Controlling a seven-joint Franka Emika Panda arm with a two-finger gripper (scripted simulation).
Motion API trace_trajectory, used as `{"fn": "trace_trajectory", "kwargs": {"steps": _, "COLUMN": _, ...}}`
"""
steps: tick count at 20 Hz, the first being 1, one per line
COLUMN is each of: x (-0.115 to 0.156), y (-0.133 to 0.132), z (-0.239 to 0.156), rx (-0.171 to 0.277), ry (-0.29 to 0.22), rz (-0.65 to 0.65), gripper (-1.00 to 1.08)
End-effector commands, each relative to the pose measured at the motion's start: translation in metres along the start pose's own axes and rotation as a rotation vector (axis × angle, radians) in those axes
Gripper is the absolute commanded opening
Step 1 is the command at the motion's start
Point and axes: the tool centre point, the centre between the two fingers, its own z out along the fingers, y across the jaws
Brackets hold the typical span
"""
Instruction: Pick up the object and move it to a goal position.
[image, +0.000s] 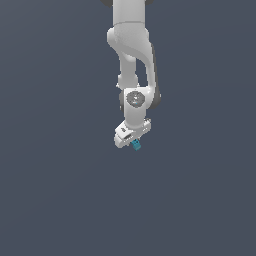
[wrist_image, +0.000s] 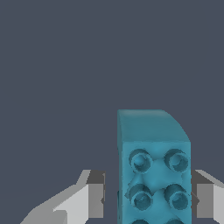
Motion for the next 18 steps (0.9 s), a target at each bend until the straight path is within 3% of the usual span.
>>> {"fn": "trace_trajectory", "kwargs": {"steps": 1, "x": 0.0, "y": 0.0, "z": 0.001, "rx": -0.001, "ry": 0.001, "rz": 0.0, "gripper": -1.0}}
{"fn": "trace_trajectory", "kwargs": {"steps": 18, "x": 0.011, "y": -0.008, "z": -0.018, "rx": -0.001, "ry": 0.001, "rz": 0.0, "gripper": -1.0}}
